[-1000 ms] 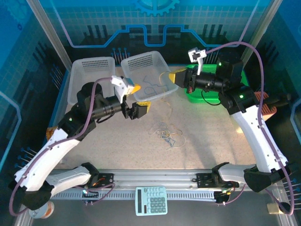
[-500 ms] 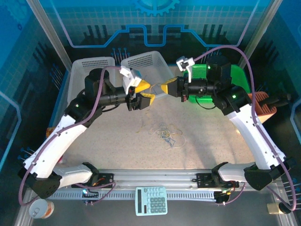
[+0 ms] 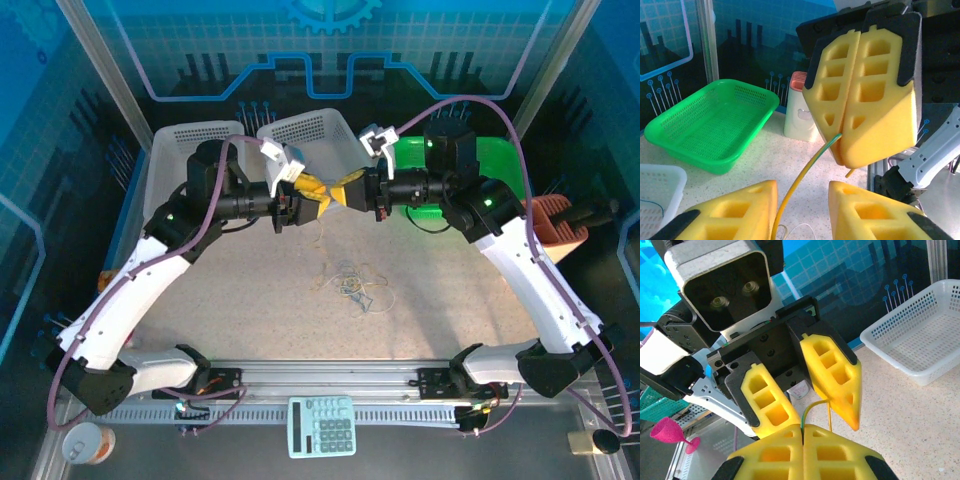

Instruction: Untangle the cables

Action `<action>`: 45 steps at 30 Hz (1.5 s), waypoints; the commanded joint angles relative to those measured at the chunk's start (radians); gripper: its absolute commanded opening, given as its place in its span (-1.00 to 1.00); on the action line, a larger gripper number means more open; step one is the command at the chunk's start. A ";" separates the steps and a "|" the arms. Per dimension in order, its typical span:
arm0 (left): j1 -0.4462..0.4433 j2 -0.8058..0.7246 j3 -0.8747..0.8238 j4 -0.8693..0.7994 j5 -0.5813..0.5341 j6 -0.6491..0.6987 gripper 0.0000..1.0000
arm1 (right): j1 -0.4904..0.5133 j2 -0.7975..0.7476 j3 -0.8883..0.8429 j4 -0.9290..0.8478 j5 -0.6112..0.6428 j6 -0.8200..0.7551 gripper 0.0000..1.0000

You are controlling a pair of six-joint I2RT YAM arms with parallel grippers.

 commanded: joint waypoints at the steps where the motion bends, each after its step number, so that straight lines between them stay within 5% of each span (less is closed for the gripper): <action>1: 0.010 0.011 -0.003 0.001 0.057 -0.010 -0.39 | 0.022 0.013 0.035 -0.019 0.002 -0.021 -1.00; 6: 0.012 0.029 -0.004 0.006 0.080 -0.020 -0.62 | 0.029 0.019 0.039 -0.022 0.010 -0.020 -1.00; 10: 0.011 0.032 -0.007 0.020 0.084 -0.027 -0.99 | 0.030 0.022 0.037 -0.021 0.013 -0.021 -1.00; 15: 0.011 0.016 -0.034 0.076 0.023 -0.049 -1.00 | 0.032 0.018 0.029 -0.020 0.025 -0.023 -0.97; 21: 0.061 0.026 0.013 0.076 -0.198 -0.072 -1.00 | 0.025 -0.026 -0.013 -0.009 0.071 -0.017 0.08; 25: 0.137 0.053 0.083 0.088 -0.264 -0.096 -1.00 | 0.020 -0.073 -0.081 0.019 0.107 -0.002 0.46; 29: 0.211 0.100 0.171 0.088 -0.319 -0.095 -1.00 | 0.013 -0.122 -0.155 0.041 0.169 0.006 0.66; 38: 0.364 0.252 0.289 0.240 -0.577 -0.100 -1.00 | -0.014 -0.208 -0.308 0.075 0.274 0.043 0.83; 45: 0.479 0.378 0.326 0.362 -0.669 -0.067 -1.00 | -0.015 -0.233 -0.381 0.073 0.324 0.048 0.92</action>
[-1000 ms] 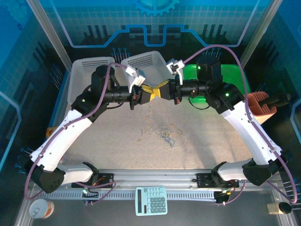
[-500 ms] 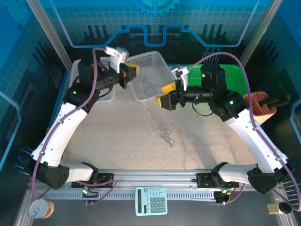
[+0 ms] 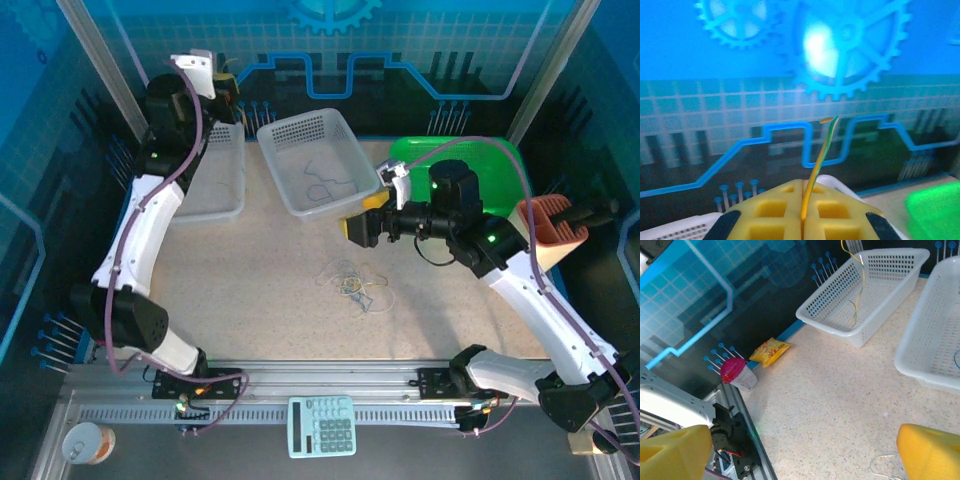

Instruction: Untangle the cables

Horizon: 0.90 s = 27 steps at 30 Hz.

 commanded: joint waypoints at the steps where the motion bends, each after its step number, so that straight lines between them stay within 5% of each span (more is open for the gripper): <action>1: 0.046 0.043 0.043 0.102 -0.091 0.010 -1.00 | -0.010 -0.029 -0.035 0.012 0.045 0.009 0.92; 17: 0.147 0.276 -0.034 0.009 -0.178 -0.077 -1.00 | -0.066 -0.031 -0.131 -0.040 0.061 0.003 0.95; 22: 0.173 0.248 -0.171 0.030 -0.178 -0.121 -1.00 | -0.073 -0.014 -0.142 -0.086 0.210 0.020 0.99; 27: 0.201 0.213 -0.237 0.014 -0.138 -0.154 -0.07 | -0.090 0.016 -0.169 -0.095 0.282 0.055 0.99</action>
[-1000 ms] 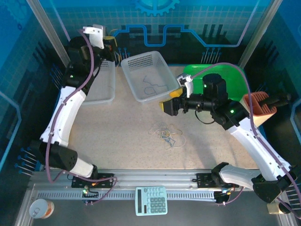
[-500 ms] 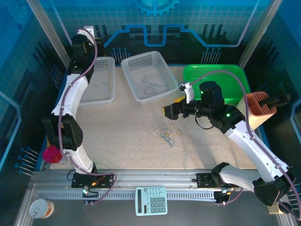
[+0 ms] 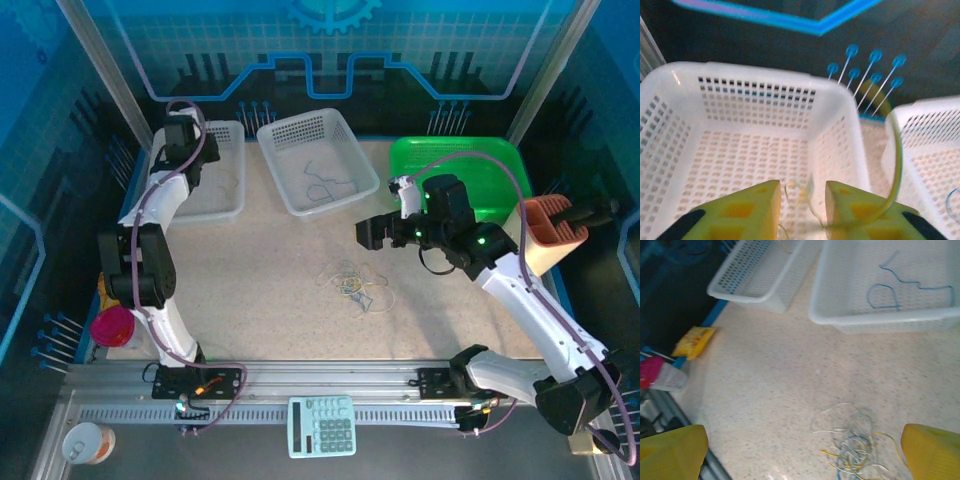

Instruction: Untangle the cables

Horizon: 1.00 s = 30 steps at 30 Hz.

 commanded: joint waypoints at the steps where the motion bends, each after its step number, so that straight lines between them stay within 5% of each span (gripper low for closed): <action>1: 0.026 -0.066 -0.022 -0.004 0.037 -0.041 0.14 | -0.021 0.020 -0.029 -0.027 0.067 0.039 0.99; 6: 0.027 -0.125 -0.011 -0.020 0.072 -0.057 0.97 | -0.022 0.034 -0.072 -0.015 0.083 0.085 0.99; 9: 0.027 -0.154 0.007 -0.041 0.105 -0.069 0.98 | -0.024 0.036 -0.106 -0.001 0.060 0.091 1.00; 18: 0.027 -0.277 -0.048 -0.032 0.237 -0.179 0.98 | -0.011 0.022 -0.222 0.011 0.000 0.096 0.55; 30: 0.027 -0.548 -0.225 -0.052 0.417 -0.336 0.98 | 0.073 -0.030 -0.318 0.020 0.136 0.122 0.51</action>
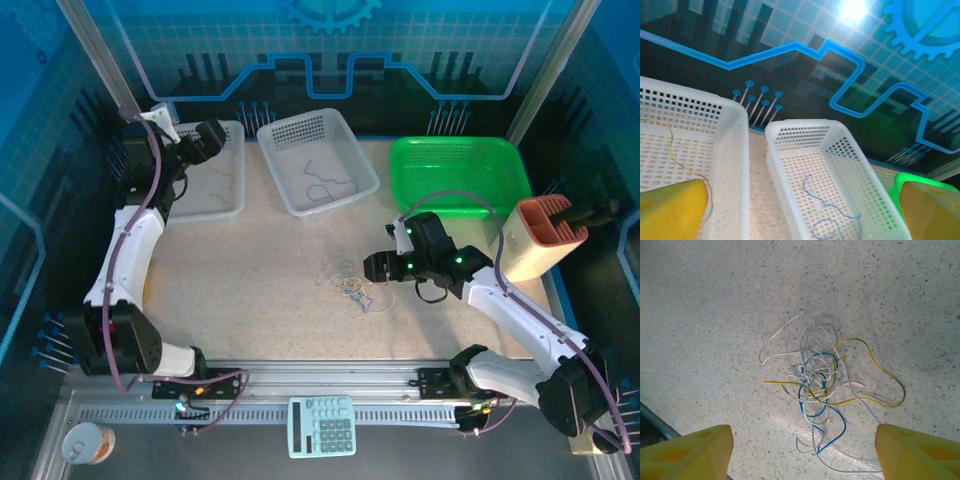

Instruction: Untangle the cables

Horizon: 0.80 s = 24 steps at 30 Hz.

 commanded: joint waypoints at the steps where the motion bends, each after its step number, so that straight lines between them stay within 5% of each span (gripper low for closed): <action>1: 0.006 -0.101 -0.051 -0.023 0.091 -0.080 0.98 | 0.039 -0.004 -0.010 0.011 0.061 0.008 0.51; 8: -0.044 -0.245 -0.192 -0.021 0.128 -0.155 0.98 | 0.091 0.089 0.021 0.021 0.106 -0.035 0.46; 18: -0.346 -0.320 -0.431 0.030 -0.048 -0.164 0.99 | 0.097 0.133 0.004 0.032 0.099 -0.032 0.27; 24: -0.442 -0.278 -0.532 0.120 -0.099 -0.225 0.98 | 0.103 0.165 -0.009 0.045 0.096 -0.024 0.16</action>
